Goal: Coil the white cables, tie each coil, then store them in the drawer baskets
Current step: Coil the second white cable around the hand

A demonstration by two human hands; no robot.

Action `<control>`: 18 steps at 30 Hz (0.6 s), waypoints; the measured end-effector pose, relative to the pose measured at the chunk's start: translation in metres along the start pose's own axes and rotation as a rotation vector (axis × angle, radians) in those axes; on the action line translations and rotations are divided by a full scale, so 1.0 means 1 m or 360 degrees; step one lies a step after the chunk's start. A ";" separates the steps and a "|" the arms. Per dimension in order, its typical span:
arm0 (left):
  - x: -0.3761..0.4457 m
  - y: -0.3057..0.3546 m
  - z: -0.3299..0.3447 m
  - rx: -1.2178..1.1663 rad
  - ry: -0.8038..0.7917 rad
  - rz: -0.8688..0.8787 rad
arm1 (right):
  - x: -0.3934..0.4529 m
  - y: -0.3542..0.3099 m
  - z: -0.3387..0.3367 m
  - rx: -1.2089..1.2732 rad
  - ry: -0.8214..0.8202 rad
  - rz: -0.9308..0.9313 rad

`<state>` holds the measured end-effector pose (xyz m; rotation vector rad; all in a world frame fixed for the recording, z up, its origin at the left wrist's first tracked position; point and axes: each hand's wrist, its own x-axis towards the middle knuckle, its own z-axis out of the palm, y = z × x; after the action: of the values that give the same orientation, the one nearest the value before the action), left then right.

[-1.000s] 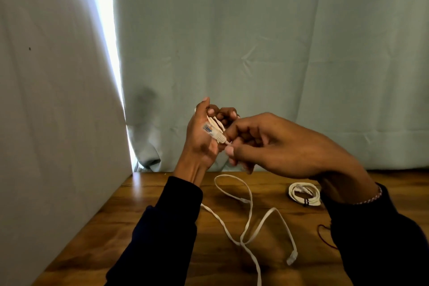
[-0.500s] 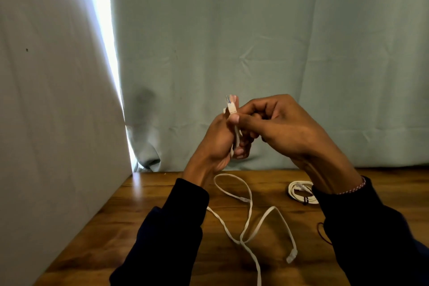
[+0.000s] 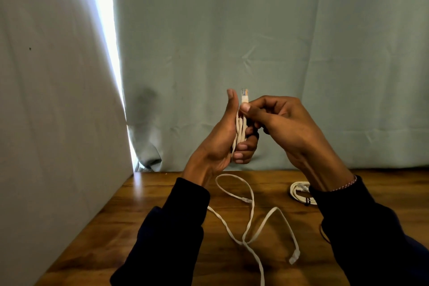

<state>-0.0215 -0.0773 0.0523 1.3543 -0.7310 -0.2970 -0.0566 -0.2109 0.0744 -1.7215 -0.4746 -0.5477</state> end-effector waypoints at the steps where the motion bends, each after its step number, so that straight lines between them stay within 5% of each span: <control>1: -0.001 0.000 -0.001 0.0031 -0.0010 0.0007 | 0.000 0.000 0.001 0.0011 0.0003 -0.0012; 11: -0.009 0.002 -0.004 0.0205 -0.0006 0.0079 | 0.005 0.007 0.000 -0.0113 0.0004 0.0058; 14: -0.011 0.003 -0.004 0.0216 -0.0106 0.0033 | 0.005 0.008 -0.009 -0.0408 -0.0071 -0.0328; 18: -0.015 0.005 -0.005 0.0247 -0.0326 -0.0027 | 0.006 0.011 -0.014 -0.0537 -0.0482 -0.0756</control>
<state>-0.0306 -0.0632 0.0528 1.4917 -0.9286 -0.4036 -0.0466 -0.2268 0.0719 -2.0347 -1.0740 -0.7379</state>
